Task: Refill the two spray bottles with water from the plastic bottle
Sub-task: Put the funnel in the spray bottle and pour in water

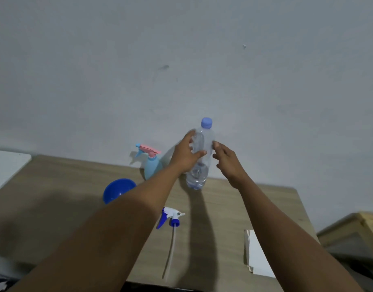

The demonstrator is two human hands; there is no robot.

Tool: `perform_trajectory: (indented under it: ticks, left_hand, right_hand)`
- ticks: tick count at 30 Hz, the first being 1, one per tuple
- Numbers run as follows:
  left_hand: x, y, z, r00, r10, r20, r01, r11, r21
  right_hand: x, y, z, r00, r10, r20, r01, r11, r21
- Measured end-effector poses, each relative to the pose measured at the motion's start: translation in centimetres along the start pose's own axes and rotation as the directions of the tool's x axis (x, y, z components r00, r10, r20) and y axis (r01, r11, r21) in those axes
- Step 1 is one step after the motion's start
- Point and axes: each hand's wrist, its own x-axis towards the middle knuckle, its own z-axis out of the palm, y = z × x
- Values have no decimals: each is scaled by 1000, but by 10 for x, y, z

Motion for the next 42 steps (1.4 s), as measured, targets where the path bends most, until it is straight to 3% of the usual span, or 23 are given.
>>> perform_trajectory:
  ticks: [4, 15, 21, 26, 30, 35, 42]
  left_hand:
    - [-34, 8, 1, 999, -11, -52, 7, 997, -76]
    - [-169, 16, 2, 999, -34, -12, 29, 953, -301]
    - [-226, 9, 1, 1000, -6, -1, 5, 949, -317]
    - [-249, -1, 2, 998, 30, -57, -43, 972, -233]
    - [-259, -4, -3, 989, 149, -25, -151, 984, -91]
    - [-264, -7, -3, 967, 252, 45, -255, 960, 112]
    - [-264, -16, -1, 980, 164, 112, -186, 957, 225]
  right_hand:
    - [-21, 7, 0, 1000, -10, -26, 11, 999, 50]
    - [-150, 29, -4, 999, -30, -42, 34, 994, 102]
    - [-209, 38, -9, 999, -44, -3, 44, 990, 131]
    - [-223, 39, -6, 995, -69, -78, 74, 996, 55]
    - [-211, 13, -4, 957, -195, -213, 201, 980, 6]
    - [-199, -9, 5, 919, -365, -147, 359, 931, -66]
    - [-192, -10, 13, 896, -383, -227, 368, 924, -107]
